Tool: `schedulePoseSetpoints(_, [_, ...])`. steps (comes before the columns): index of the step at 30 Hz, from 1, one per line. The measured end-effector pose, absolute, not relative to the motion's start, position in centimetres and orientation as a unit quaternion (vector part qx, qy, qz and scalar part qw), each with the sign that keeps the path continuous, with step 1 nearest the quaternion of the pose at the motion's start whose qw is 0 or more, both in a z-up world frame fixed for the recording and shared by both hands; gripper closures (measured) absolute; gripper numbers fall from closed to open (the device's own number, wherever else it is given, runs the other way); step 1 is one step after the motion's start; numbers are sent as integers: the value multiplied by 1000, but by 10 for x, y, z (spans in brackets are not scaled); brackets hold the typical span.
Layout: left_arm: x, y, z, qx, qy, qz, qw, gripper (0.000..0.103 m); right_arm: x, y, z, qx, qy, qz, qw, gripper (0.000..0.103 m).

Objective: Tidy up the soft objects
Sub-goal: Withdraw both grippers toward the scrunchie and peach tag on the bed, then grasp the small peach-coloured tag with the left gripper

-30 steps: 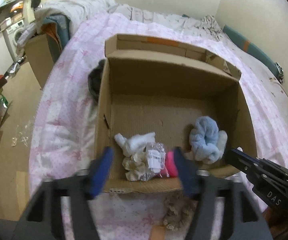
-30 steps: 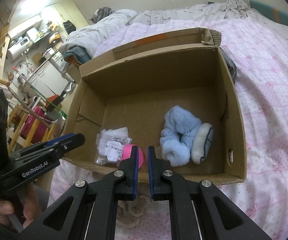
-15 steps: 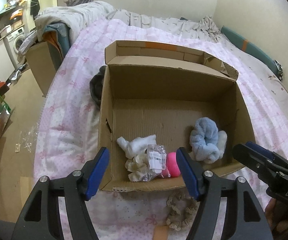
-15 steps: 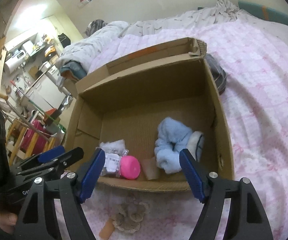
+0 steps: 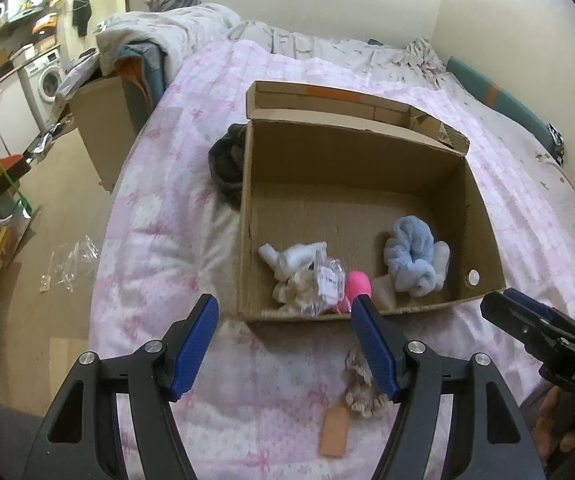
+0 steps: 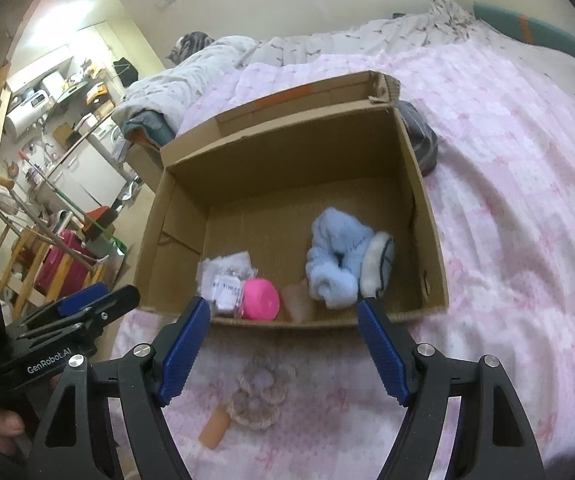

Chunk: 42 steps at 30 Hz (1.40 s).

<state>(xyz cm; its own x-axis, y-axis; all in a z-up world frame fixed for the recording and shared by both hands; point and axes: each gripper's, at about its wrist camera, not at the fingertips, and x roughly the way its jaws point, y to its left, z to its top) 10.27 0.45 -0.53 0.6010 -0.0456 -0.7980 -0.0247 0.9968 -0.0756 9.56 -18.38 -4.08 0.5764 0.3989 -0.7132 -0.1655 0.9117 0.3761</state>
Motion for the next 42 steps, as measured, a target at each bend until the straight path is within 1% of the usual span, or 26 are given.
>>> schedulePoseSetpoints(5, [84, 10, -7, -43, 450, 2, 892, 37, 74, -184, -38, 138, 430, 152, 879, 22])
schedulePoseSetpoints(10, [69, 20, -14, -77, 461, 6, 884, 37, 50, -188, -39, 149, 433, 137, 878, 22])
schedulePoseSetpoints(17, [67, 12, -36, -86, 510, -30, 855, 37, 36, -191, -46, 165, 444, 112, 873, 22])
schedulePoseSetpoints(22, [71, -2, -64, -96, 562, -57, 819, 37, 41, -191, -50, 168, 450, 108, 870, 22])
schedulePoseSetpoints(24, [71, -9, -79, -93, 592, -68, 797, 40, 42, -191, -53, 174, 457, 107, 866, 22])
schedulePoseSetpoints(25, [70, -14, -86, -92, 605, -77, 787, 45, 44, -191, -55, 177, 460, 106, 864, 22])
schedulePoseSetpoints(30, [66, -42, -118, -75, 658, -123, 739, 46, 47, -192, -61, 184, 468, 106, 858, 22])
schedulePoseSetpoints(33, [66, -49, -123, -46, 651, -107, 750, 49, 49, -191, -64, 190, 474, 106, 853, 22])
schedulePoseSetpoints(34, [67, -50, -124, -39, 651, -100, 752, 56, 50, -191, -65, 192, 477, 106, 851, 22])
schedulePoseSetpoints(35, [67, -50, -125, -35, 650, -94, 754, 66, 51, -191, -67, 196, 480, 107, 849, 22])
schedulePoseSetpoints(36, [68, -49, -126, -30, 649, -84, 755, 71, 51, -191, -68, 197, 482, 108, 847, 22])
schedulePoseSetpoints(37, [68, -49, -128, -21, 652, -78, 753, 83, 52, -190, -69, 197, 483, 108, 846, 22])
schedulePoseSetpoints(38, [68, -49, -129, -16, 655, -79, 751, 90, 52, -190, -69, 197, 483, 108, 846, 22])
schedulePoseSetpoints(40, [68, -45, -128, -26, 657, -79, 749, 98, 52, -189, -70, 195, 484, 109, 846, 22])
schedulePoseSetpoints(42, [67, -40, -124, -40, 657, -79, 749, 99, 53, -187, -71, 187, 488, 105, 846, 22])
